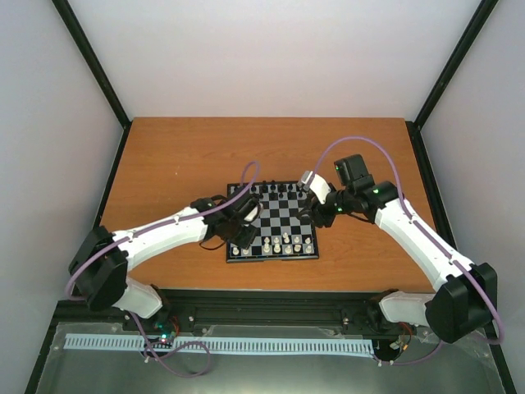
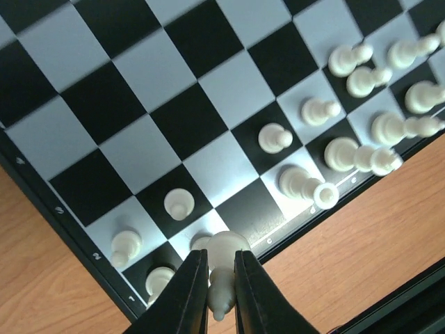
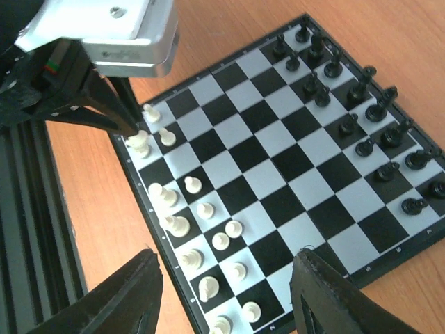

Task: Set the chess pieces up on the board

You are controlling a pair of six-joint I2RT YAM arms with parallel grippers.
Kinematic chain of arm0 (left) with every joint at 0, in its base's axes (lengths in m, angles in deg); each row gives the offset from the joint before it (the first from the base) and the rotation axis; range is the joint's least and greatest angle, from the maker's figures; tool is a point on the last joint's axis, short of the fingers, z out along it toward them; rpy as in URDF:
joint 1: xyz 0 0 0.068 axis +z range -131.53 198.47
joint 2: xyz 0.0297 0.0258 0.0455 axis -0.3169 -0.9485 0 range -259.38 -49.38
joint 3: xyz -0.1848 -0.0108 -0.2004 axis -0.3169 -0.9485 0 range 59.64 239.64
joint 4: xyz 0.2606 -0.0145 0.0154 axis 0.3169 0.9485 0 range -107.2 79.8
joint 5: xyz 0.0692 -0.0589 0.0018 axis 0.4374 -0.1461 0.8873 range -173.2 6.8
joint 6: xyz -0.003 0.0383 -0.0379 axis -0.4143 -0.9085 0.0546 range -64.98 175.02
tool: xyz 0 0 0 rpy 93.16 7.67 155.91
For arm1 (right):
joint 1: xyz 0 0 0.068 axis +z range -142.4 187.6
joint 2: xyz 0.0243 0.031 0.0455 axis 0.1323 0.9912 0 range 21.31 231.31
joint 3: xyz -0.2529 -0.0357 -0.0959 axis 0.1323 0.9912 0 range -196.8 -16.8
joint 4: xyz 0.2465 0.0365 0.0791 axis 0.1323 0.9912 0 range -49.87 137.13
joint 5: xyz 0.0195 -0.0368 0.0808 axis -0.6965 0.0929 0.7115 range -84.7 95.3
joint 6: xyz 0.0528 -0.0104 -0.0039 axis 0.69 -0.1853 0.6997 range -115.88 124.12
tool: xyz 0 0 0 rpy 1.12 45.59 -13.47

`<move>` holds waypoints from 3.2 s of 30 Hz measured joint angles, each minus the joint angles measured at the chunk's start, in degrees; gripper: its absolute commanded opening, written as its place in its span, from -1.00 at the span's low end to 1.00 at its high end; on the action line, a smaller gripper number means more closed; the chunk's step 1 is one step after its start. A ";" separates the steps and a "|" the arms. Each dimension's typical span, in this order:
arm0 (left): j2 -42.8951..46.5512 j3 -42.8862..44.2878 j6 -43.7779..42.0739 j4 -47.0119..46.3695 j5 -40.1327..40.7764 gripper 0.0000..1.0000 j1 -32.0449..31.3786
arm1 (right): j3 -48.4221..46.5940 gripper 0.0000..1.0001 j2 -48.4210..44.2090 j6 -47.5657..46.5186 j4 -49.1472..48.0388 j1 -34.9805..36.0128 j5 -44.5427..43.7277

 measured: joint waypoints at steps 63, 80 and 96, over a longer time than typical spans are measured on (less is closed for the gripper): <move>-11.80 2.78 -0.55 -2.64 -2.49 -0.28 -3.54 | 1.49 0.03 1.38 -2.01 -2.12 0.00 -2.23; -0.26 16.06 -5.03 6.45 5.97 0.25 -3.28 | 1.46 -0.12 7.63 -4.11 -1.07 0.48 -4.61; 8.87 9.20 -8.15 2.27 10.40 0.31 9.44 | -7.91 -0.34 25.66 -4.52 4.22 8.50 -12.04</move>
